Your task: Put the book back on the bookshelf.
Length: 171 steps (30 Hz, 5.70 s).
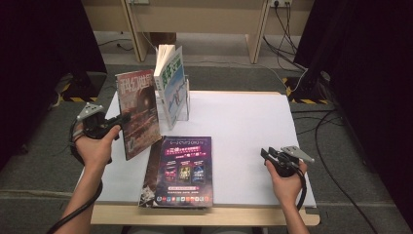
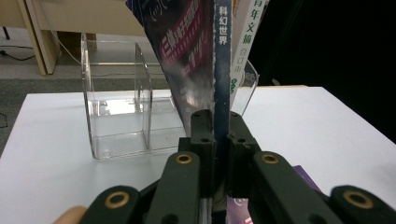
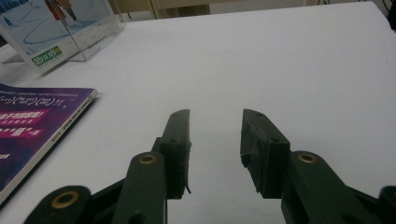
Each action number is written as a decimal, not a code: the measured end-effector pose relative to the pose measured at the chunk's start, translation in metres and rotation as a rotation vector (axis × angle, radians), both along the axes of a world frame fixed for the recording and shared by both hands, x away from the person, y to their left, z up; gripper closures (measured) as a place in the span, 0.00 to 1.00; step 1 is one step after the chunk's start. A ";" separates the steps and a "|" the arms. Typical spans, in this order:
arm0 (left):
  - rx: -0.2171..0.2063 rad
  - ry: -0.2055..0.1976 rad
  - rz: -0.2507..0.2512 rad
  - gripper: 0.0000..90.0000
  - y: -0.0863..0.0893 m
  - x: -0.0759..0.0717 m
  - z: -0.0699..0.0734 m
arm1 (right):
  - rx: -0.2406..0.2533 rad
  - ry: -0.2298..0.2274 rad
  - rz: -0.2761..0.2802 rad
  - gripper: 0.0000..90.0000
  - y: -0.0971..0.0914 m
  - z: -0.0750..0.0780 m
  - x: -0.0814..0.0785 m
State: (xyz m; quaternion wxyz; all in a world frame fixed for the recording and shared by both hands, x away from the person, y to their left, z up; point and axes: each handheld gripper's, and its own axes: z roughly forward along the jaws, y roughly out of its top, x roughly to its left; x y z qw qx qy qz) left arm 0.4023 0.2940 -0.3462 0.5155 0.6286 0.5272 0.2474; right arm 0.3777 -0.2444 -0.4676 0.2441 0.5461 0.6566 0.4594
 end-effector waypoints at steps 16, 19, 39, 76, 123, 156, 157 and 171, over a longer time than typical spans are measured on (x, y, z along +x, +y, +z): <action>-0.003 -0.051 0.010 0.94 -0.011 0.035 0.025 | 0.000 0.000 0.001 0.70 -0.001 -0.001 0.002; -0.013 -0.060 0.002 0.93 -0.015 0.044 0.031 | -0.003 0.003 0.003 0.70 -0.001 -0.002 0.002; 0.024 -0.073 0.036 0.93 -0.024 0.097 0.031 | 0.021 0.031 0.010 0.69 -0.003 -0.005 0.003; 0.203 -0.152 0.108 0.92 -0.007 0.092 -0.018 | 0.001 0.024 0.008 0.69 -0.006 -0.005 0.001; 0.091 -0.252 0.172 0.83 0.026 0.039 -0.015 | 0.003 0.052 0.010 0.68 -0.002 -0.007 0.001; 0.041 -0.188 0.090 0.93 -0.003 0.057 -0.013 | 0.016 0.045 0.005 0.67 -0.004 -0.006 -0.001; 0.044 -0.185 0.094 0.93 -0.005 0.058 -0.012 | 0.019 0.046 -0.002 0.68 -0.004 -0.005 -0.001; 0.091 -0.188 0.100 0.93 -0.013 0.058 -0.009 | 0.024 0.044 -0.013 0.68 -0.010 -0.006 -0.002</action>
